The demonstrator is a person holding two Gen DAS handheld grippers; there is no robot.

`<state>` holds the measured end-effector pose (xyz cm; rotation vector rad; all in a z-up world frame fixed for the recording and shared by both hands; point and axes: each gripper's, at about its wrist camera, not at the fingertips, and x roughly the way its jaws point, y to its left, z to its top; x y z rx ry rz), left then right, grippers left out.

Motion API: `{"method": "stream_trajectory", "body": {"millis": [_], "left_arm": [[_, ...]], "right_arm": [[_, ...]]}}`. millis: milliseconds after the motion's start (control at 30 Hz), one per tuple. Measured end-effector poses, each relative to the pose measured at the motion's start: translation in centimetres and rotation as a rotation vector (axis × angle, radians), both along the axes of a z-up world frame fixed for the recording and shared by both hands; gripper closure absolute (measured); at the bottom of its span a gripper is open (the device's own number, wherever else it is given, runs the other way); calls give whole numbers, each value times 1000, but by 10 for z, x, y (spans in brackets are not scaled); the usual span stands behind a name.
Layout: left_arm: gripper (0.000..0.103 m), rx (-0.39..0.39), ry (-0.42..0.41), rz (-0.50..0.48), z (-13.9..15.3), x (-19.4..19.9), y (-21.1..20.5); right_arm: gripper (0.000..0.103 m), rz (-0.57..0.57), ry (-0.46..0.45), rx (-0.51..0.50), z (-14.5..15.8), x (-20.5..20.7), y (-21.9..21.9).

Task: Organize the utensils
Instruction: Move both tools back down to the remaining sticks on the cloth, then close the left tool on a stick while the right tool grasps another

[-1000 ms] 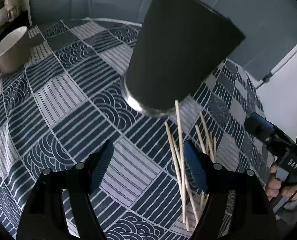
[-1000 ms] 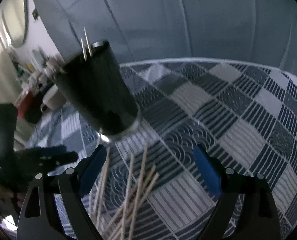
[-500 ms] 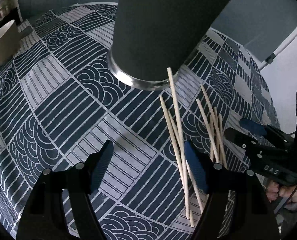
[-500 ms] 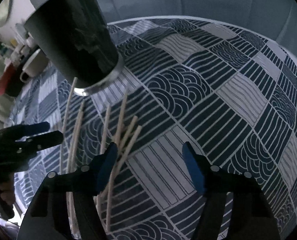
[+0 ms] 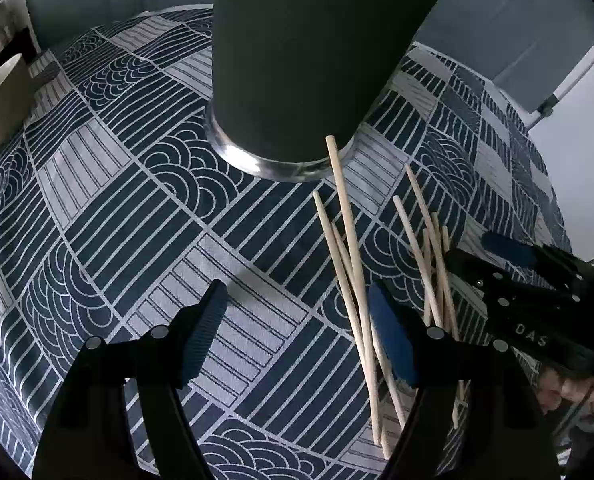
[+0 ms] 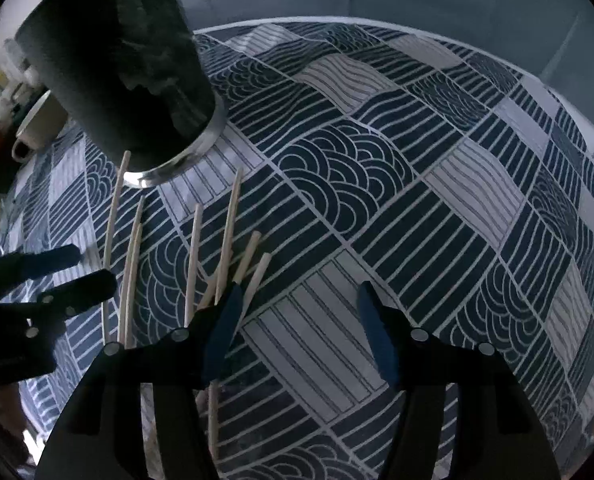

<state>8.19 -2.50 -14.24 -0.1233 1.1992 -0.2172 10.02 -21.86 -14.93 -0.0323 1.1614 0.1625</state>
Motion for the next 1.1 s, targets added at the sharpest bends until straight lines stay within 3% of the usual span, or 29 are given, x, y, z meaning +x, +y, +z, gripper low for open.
{"method": "stream_trajectory", "body": {"millis": [33, 100, 200, 367, 533, 600, 700, 900, 967, 1033, 1100], "left_arm": [[30, -3, 3, 6, 0, 2, -1], [30, -7, 3, 8, 1, 4, -2], [40, 13, 14, 3, 0, 7, -4], [51, 4, 20, -29, -1, 8, -3], [90, -25, 44, 18, -3, 9, 17], [97, -54, 65, 42, -5, 11, 27], [98, -82, 78, 49, -6, 10, 33], [97, -39, 59, 26, 1, 3, 31], [90, -16, 40, 21, 5, 2, 31], [74, 11, 20, 6, 11, 0, 29], [62, 47, 5, -11, 14, -1, 27]], "right_arm": [[54, -2, 6, 3, 1, -1, 2], [70, -2, 20, 16, 2, -2, 5], [86, -5, 46, 61, 2, -1, 9], [98, 2, 53, 87, 3, -4, 9], [103, -23, 77, 124, 0, -7, -6], [103, -34, 84, 153, 0, -8, -10], [103, -48, 81, 191, 0, -11, -16], [98, -68, 62, 238, 4, -16, -23], [98, -57, 61, 245, 6, -15, -24], [95, -42, 55, 232, 10, -14, -21], [72, -25, 52, 210, 12, -15, -17]]}}
